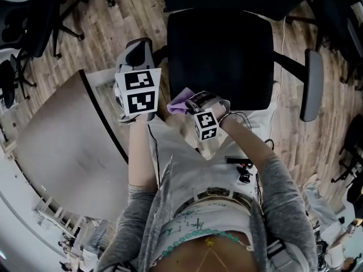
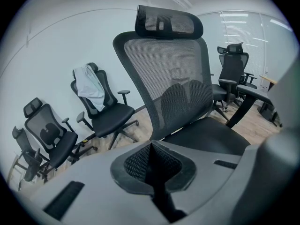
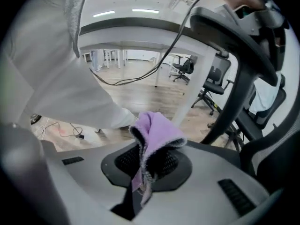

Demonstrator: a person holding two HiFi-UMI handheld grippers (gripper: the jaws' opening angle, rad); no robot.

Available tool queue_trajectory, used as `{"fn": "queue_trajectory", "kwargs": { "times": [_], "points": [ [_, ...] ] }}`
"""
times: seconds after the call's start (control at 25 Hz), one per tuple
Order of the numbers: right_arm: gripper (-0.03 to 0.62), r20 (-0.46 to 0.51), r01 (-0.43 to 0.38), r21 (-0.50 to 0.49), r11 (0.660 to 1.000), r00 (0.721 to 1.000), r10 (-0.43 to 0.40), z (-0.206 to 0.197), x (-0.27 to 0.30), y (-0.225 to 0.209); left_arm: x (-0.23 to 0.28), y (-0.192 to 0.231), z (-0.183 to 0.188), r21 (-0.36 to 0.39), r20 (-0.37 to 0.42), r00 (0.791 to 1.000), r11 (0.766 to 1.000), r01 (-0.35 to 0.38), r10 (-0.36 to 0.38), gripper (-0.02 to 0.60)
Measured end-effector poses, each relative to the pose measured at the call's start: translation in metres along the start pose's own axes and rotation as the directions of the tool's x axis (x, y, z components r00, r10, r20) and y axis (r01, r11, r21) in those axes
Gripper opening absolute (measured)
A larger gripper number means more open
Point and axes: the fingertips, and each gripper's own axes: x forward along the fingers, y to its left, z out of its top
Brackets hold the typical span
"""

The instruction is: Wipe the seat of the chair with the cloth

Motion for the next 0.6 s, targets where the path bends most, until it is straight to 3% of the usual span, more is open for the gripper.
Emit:
{"fn": "queue_trajectory", "kwargs": {
  "times": [0.08,0.28,0.6],
  "points": [
    [0.048,-0.033,-0.04,-0.065,0.997,0.999,0.038,-0.001,0.017,0.004,0.0,-0.001,0.0,-0.003,0.001,1.0,1.0,0.001,-0.001,0.008],
    [0.048,-0.132,-0.069,-0.067,0.995,0.989,0.06,-0.018,0.052,0.007,0.001,-0.003,0.002,0.0,0.006,1.0,1.0,0.006,-0.006,0.008],
    [0.048,-0.14,-0.026,-0.12,0.992,0.99,0.009,-0.018,0.059,0.013,-0.002,0.0,-0.002,0.003,0.003,1.0,1.0,-0.001,0.001,0.008]
  ]
}}
